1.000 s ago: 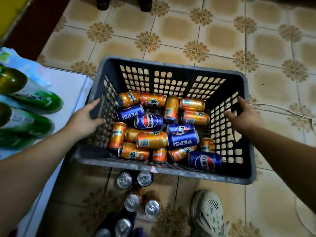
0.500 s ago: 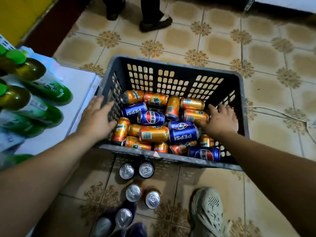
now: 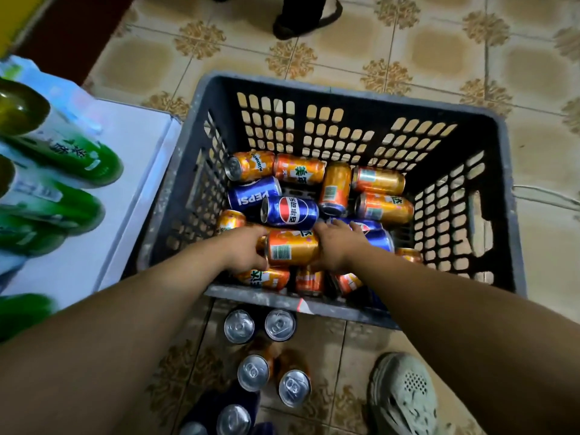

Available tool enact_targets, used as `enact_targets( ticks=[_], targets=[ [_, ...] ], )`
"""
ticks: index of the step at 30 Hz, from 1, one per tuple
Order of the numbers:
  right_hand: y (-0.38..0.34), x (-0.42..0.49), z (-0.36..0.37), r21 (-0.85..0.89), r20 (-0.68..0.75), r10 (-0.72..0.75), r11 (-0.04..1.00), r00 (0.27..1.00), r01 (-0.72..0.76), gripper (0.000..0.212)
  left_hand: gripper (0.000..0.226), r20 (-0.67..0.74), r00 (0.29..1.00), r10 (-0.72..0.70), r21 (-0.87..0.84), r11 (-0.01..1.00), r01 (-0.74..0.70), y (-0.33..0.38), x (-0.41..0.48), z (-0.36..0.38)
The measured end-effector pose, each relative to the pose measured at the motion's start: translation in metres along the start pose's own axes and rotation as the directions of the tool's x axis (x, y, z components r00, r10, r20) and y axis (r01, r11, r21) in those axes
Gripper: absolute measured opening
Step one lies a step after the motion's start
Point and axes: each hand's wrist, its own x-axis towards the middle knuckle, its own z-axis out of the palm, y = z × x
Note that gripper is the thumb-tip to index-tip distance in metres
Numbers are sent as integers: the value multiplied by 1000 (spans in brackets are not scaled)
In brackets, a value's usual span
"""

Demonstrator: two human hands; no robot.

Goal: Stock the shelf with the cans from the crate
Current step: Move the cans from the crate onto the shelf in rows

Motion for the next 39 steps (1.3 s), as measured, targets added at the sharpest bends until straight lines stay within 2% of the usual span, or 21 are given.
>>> enact_targets(
  ticks=[2, 5, 9, 13, 14, 17, 19, 21, 24, 28, 31, 33, 35, 37, 39],
  targets=[
    [1, -1, -4, 93, -34, -26, 995, 999, 29, 75, 76, -6, 1000, -4, -63, 998, 4, 0, 4, 2],
    [-3, -19, -22, 407, -74, -38, 911, 997, 65, 72, 89, -15, 1000, -26, -180, 983, 23, 1, -1, -1],
    [-19, -60, -66, 706, -61, -37, 705, 997, 69, 77, 93, -57, 998, -22, -436, 900, -5, 11, -34, -19],
    [-43, -113, -117, 890, -102, -122, 431, 987, 146, 70, 98, -82, 996, 42, -614, 785, -83, 25, -97, -46],
    [-49, -122, -126, 904, -131, -135, 390, 982, 174, 71, 96, -103, 994, 43, -634, 767, -100, 28, -112, -51],
    [-82, -157, -146, 917, -288, -96, 258, 953, 303, 73, 85, -304, 953, -13, -678, 706, -206, 38, -173, -64],
    [-115, -182, -156, 901, -389, 17, 217, 921, 376, 72, 79, -472, 876, -98, -679, 674, -290, 50, -214, -73],
    [-155, -217, -171, 849, -490, 83, 269, 868, 454, 71, 79, -577, 804, -140, -667, 649, -366, 58, -262, -81],
    [-201, -270, -199, 774, -589, 80, 342, 804, 533, 70, 88, -633, 760, -147, -668, 600, -441, 53, -331, -90],
    [-249, -350, -234, 679, -680, -62, 322, 730, 660, 71, 70, -690, 706, -159, -675, 492, -550, 38, -433, -101],
    [-290, -406, -250, 588, -738, -165, 319, 655, 743, 71, 56, -741, 647, -177, -632, 507, -586, 26, -501, -100],
    [-317, -440, -256, 561, -741, -233, 301, 630, 771, 73, 60, -778, 597, -198, -598, 525, -605, 17, -547, -92],
    [-343, -468, -258, 537, -740, -301, 275, 602, 798, 75, 62, -793, 575, -201, -582, 528, -618, 7, -586, -83],
    [-371, -494, -253, 495, -737, -369, 275, 566, 824, 75, 62, -794, 565, -223, -580, 554, -597, -6, -626, -70],
    [-400, -515, -245, 474, -724, -427, 263, 542, 840, 74, 74, -792, 545, -275, -583, 606, -541, -21, -663, -58]
  ],
)
